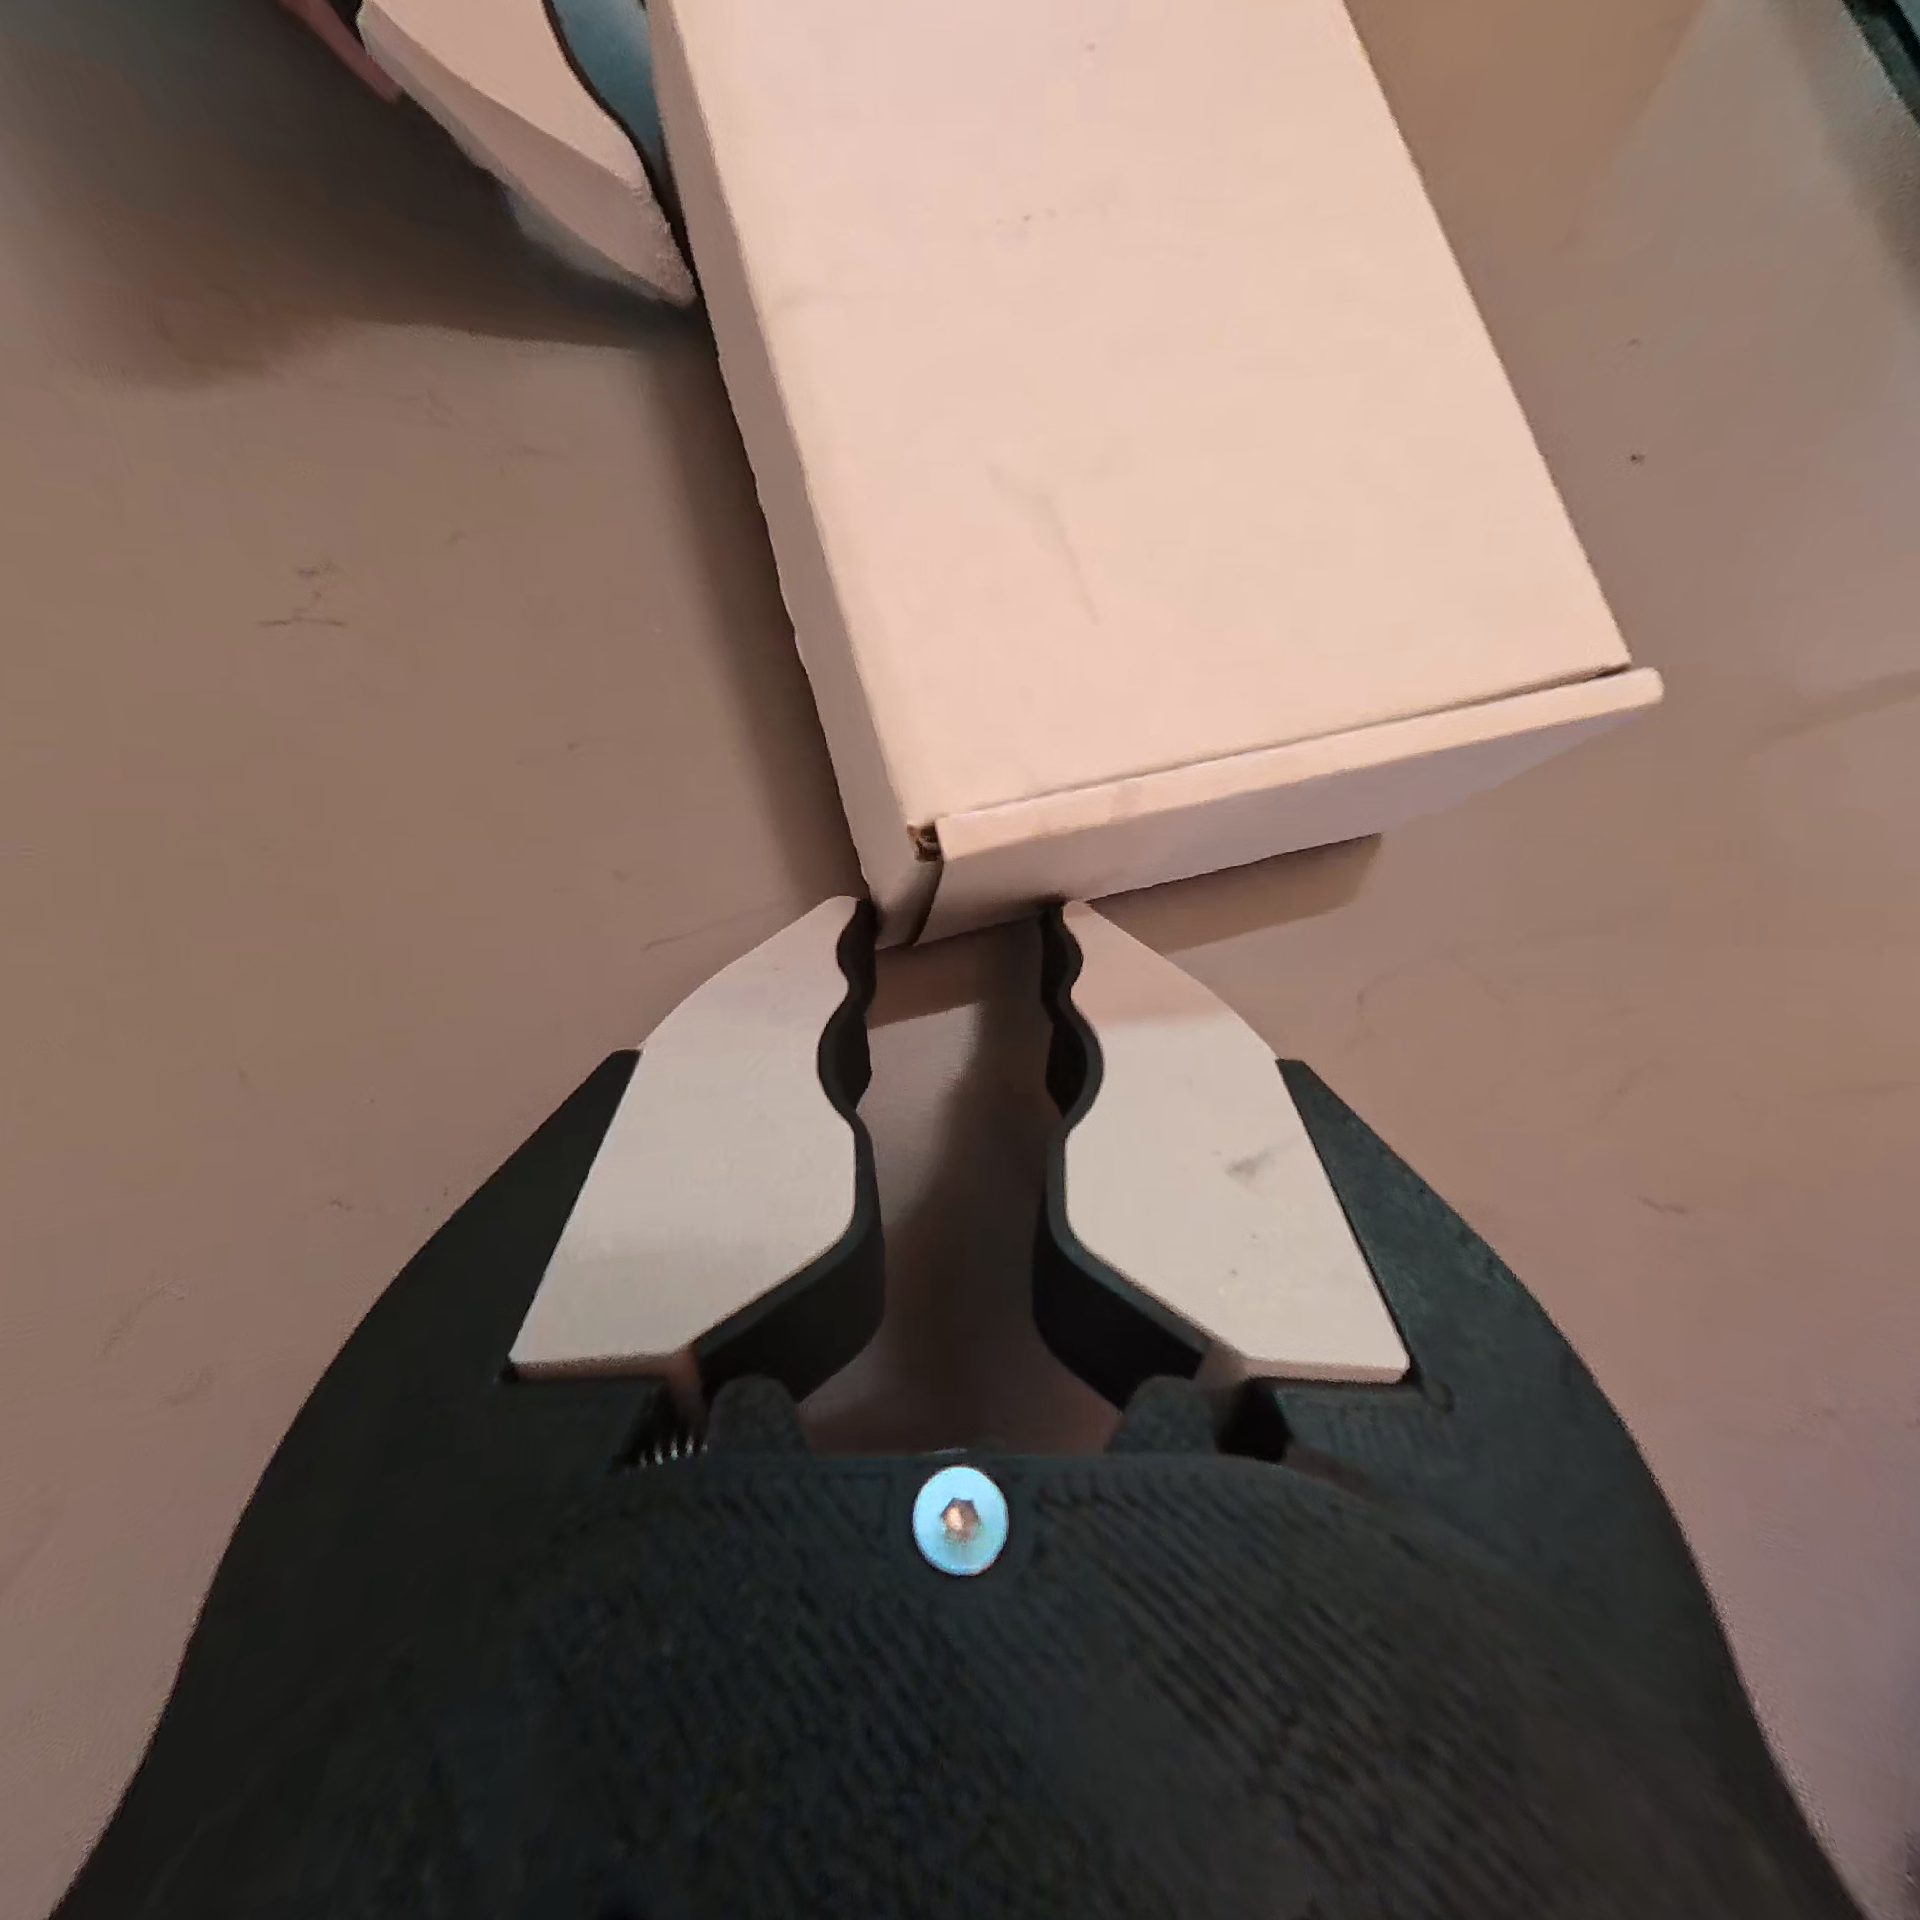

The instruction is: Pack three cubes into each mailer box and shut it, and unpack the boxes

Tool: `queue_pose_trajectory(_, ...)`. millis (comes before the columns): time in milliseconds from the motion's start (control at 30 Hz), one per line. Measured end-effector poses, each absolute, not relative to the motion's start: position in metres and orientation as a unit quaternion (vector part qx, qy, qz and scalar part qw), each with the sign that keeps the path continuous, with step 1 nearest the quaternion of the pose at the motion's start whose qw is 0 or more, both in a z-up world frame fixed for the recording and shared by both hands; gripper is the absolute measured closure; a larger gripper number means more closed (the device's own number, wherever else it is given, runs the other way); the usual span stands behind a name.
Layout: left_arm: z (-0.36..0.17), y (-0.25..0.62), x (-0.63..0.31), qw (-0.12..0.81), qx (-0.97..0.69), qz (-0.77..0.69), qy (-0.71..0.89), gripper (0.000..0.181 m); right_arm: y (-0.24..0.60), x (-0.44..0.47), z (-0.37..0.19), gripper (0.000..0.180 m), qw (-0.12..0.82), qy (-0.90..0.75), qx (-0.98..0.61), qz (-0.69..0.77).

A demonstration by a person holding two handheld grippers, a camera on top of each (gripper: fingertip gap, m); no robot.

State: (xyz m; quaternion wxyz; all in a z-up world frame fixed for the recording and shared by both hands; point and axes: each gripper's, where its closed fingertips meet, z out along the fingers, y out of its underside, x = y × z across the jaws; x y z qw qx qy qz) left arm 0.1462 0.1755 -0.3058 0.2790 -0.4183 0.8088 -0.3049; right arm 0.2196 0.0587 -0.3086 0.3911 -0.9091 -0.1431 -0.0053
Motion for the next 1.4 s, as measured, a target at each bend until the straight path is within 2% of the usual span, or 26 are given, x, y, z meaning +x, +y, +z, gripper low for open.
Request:
queue_pose_trajectory(133,-0.307,0.173,0.146,0.263,-0.418,-0.312,0.811,0.152,0.056,0.22,-0.305,0.145,0.415,-0.145,-0.898,0.005)
queue_pose_trajectory(200,-0.305,0.174,0.145,0.275,-0.414,-0.309,0.811,0.15,0.054,0.217,-0.302,0.132,0.426,-0.161,-0.89,-0.01)
queue_pose_trajectory(267,-0.305,0.175,0.141,0.28,-0.403,-0.31,0.814,0.15,0.053,0.218,-0.293,0.128,0.45,-0.168,-0.877,-0.032)
queue_pose_trajectory(333,-0.304,0.179,0.138,0.283,-0.402,-0.309,0.814,0.149,0.055,0.224,-0.271,0.133,0.502,-0.156,-0.849,-0.059)
queue_pose_trajectory(433,-0.304,0.183,0.136,0.282,-0.408,-0.312,0.81,0.148,0.059,0.232,-0.23,0.158,0.583,-0.152,-0.792,-0.101)
queue_pose_trajectory(467,-0.302,0.183,0.136,0.283,-0.407,-0.317,0.809,0.148,0.061,0.233,-0.225,0.16,0.588,-0.159,-0.785,-0.112)
queue_pose_trajectory(700,-0.302,0.183,0.136,0.309,-0.397,-0.301,0.81,0.146,0.084,0.245,-0.236,0.161,0.549,-0.149,-0.812,-0.133)
queue_pose_trajectory(800,-0.293,0.185,0.138,0.354,-0.372,-0.299,0.804,0.141,0.086,0.249,-0.251,0.17,0.511,-0.158,-0.831,-0.15)
queue_pose_trajectory(867,-0.282,0.196,0.142,0.432,-0.331,-0.261,0.797,0.128,0.085,0.251,-0.257,0.18,0.504,-0.158,-0.835,-0.156)
queue_pose_trajectory(967,-0.269,0.216,0.149,0.532,-0.242,-0.145,0.799,0.108,0.084,0.252,-0.257,0.18,0.517,-0.15,-0.831,-0.139)
queue_pose_trajectory(1100,-0.26,0.22,0.165,0.586,-0.128,-0.053,0.798,0.097,0.08,0.255,-0.257,0.18,0.524,-0.153,-0.83,-0.12)
queue_pose_trajectory(1200,-0.265,0.212,0.18,0.585,-0.07,-0.028,0.808,0.09,0.077,0.258,-0.257,0.18,0.529,-0.146,-0.829,-0.108)
queue_pose_trajectory(1400,-0.271,0.2,0.205,0.571,-0.011,-0.013,0.821,0.093,0.067,0.263,-0.256,0.18,0.556,-0.118,-0.818,-0.087)
